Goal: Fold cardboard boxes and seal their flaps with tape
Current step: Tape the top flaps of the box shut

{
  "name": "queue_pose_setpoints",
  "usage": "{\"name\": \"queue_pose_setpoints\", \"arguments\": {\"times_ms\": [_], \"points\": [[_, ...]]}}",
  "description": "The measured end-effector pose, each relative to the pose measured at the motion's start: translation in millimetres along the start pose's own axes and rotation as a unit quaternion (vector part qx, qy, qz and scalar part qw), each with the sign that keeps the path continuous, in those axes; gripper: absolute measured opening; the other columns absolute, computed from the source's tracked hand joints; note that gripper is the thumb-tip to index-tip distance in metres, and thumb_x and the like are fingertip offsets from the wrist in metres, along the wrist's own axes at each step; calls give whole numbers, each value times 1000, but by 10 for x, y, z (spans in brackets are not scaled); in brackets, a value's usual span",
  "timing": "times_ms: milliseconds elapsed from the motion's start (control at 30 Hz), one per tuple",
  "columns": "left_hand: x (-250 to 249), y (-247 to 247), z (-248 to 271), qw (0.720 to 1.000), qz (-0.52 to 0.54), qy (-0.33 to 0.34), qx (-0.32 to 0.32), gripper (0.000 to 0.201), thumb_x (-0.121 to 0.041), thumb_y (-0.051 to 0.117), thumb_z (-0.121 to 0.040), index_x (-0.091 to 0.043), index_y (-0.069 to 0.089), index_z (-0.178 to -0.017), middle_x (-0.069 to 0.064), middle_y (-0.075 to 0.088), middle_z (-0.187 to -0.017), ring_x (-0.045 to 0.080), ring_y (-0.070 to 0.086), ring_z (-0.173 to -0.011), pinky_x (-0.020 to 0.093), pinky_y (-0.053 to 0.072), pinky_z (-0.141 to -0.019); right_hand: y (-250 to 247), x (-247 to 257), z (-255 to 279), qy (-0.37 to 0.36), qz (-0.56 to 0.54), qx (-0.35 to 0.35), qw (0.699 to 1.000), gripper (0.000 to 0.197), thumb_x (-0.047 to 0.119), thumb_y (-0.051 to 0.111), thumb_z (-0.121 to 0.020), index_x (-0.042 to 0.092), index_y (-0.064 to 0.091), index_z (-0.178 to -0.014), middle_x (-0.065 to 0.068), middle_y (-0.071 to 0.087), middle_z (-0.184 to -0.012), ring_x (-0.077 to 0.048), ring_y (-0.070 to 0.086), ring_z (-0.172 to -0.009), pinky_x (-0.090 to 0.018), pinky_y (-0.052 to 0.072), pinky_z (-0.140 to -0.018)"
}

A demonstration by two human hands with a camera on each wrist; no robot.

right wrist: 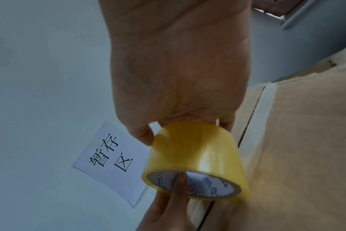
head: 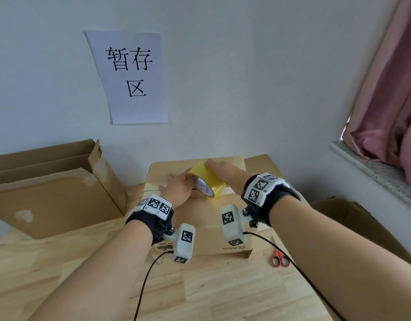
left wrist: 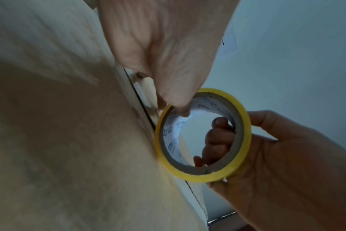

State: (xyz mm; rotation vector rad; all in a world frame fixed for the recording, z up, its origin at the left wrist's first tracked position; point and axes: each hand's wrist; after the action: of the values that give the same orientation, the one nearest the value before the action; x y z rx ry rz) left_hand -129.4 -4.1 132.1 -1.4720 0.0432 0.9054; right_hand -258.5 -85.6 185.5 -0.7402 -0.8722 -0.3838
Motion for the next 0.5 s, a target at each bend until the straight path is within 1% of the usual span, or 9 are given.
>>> {"name": "queue_pose_setpoints", "arguments": {"times_ms": [67,133,200,300,367,400,433,500], "points": [[-1,4,-3,1000,-3,7,5,42,-39,24,-101,-35,32,-143,2,48,-139,35,16,-140,63,13,-108,-6,-42,-15,-1,-14,3,1000,50,44,35,-96,9,44,-131,-8,50,-120,-27,49,-113,-36,38,-102],[-7,-6,-13,1000,-7,11,10,41,-40,24,-101,-37,33,-141,0,50,-138,37,17,-139,64,14,-107,-17,-71,-11,-4,-43,-5,999,41,40,38,-96,10,47,-122,-7,48,-111,-25,47,-100,-33,38,-89],[-16,-15,-18,1000,-12,10,12,41,-42,23,-101,-38,34,-141,-1,50,-137,38,19,-138,64,16,-107,-19,-91,-23,-2,-63,-8,998,33,38,40,-94,11,47,-113,-7,47,-106,-25,44,-94,-32,35,-82],[-24,-15,-8,1000,-12,6,14,42,-44,23,-101,-38,34,-141,-1,49,-139,37,17,-139,64,14,-107,-6,-126,-48,3,-102,-2,995,25,35,45,-89,13,50,-101,-6,46,-103,-25,43,-92,-33,34,-80],[-32,-7,-8,1000,-15,5,13,42,-44,24,-101,-38,35,-141,-1,50,-138,35,18,-139,64,14,-107,-2,-132,-49,12,-122,-2,993,19,35,48,-84,16,53,-87,-6,48,-101,-25,44,-91,-33,35,-80],[-35,-6,-8,1000,-17,4,12,42,-44,24,-101,-38,35,-141,-1,50,-138,35,18,-139,64,14,-107,3,-122,-34,19,-125,-1,992,19,37,50,-79,19,52,-81,-6,48,-100,-26,44,-91,-34,36,-80],[-40,-8,-7,1000,-19,4,12,42,-44,24,-101,-38,34,-141,-1,49,-138,35,17,-139,64,13,-107,8,-114,-35,25,-127,0,992,22,41,51,-71,20,51,-78,-6,47,-99,-27,44,-90,-35,36,-79],[-39,-14,-5,1000,-19,2,12,42,-44,24,-101,-39,33,-141,-2,48,-140,35,15,-141,64,11,-108,13,-141,-131,30,-126,-14,991,38,46,56,-49,18,52,-75,-7,48,-93,-27,46,-82,-36,37,-72]]}}
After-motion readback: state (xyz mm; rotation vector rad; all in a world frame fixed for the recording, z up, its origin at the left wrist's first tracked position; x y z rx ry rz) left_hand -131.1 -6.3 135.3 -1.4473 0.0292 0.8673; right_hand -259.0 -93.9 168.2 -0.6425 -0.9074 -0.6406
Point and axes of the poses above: each hand's wrist, its own z-axis away from the middle knuckle, its own y-axis out of the palm, x = y × z
